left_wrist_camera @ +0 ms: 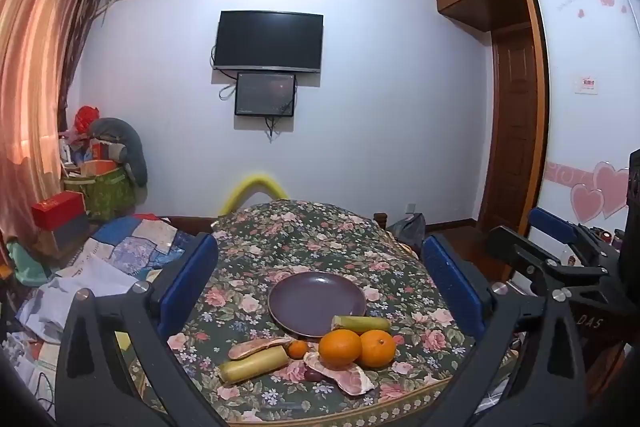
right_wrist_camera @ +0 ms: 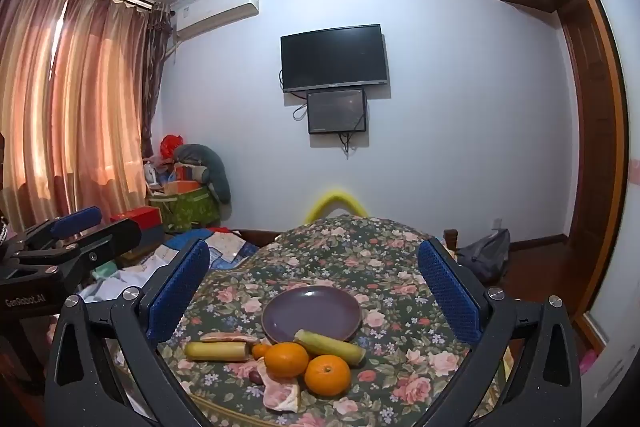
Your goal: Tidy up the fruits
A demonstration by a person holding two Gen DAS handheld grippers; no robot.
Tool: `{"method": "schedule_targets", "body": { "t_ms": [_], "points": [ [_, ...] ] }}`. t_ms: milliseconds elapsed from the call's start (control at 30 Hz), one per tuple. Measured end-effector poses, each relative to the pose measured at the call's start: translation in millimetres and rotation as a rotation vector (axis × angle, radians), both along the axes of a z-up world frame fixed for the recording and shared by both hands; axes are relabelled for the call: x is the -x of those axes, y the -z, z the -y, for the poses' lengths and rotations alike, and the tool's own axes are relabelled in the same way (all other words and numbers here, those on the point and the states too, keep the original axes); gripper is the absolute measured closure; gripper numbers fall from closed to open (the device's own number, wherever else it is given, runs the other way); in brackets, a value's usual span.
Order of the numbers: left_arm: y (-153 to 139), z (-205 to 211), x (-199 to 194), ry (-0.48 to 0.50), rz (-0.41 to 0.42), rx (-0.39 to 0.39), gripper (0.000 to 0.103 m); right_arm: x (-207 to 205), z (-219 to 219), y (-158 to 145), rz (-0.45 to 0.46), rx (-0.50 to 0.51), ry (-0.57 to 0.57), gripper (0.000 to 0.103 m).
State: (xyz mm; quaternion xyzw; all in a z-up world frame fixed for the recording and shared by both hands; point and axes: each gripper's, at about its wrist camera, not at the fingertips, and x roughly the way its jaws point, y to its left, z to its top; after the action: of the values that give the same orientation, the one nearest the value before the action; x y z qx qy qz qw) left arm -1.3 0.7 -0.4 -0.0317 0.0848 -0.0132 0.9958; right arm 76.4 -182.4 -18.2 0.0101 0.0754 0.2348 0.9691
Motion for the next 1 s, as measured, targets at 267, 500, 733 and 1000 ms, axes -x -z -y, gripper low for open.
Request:
{"method": "schedule_targets", "body": {
  "t_ms": [267,500,733,1000],
  "points": [
    [1.8,-3.3,-9.6,-0.015,-0.033,0.005,0.000,-1.2,-0.5,2.2,-0.008,0.017,0.013,0.000],
    [2.7,-2.3,-7.4,-0.009,-0.020,-0.002,0.000,-7.2,10.0,2.4,-0.025,-0.024,-0.006,0.000],
    [2.0,-1.8,-6.1,-0.003,-0.019,0.000,0.000,-7.2,9.8,0.8,-0.025,-0.019,-0.005,0.000],
    [2.9,-1.8,-5.9,-0.002,-0.020,0.004,0.000,-5.4,9.2,-0.9,-0.022,-0.018,-0.003,0.000]
  ]
}}
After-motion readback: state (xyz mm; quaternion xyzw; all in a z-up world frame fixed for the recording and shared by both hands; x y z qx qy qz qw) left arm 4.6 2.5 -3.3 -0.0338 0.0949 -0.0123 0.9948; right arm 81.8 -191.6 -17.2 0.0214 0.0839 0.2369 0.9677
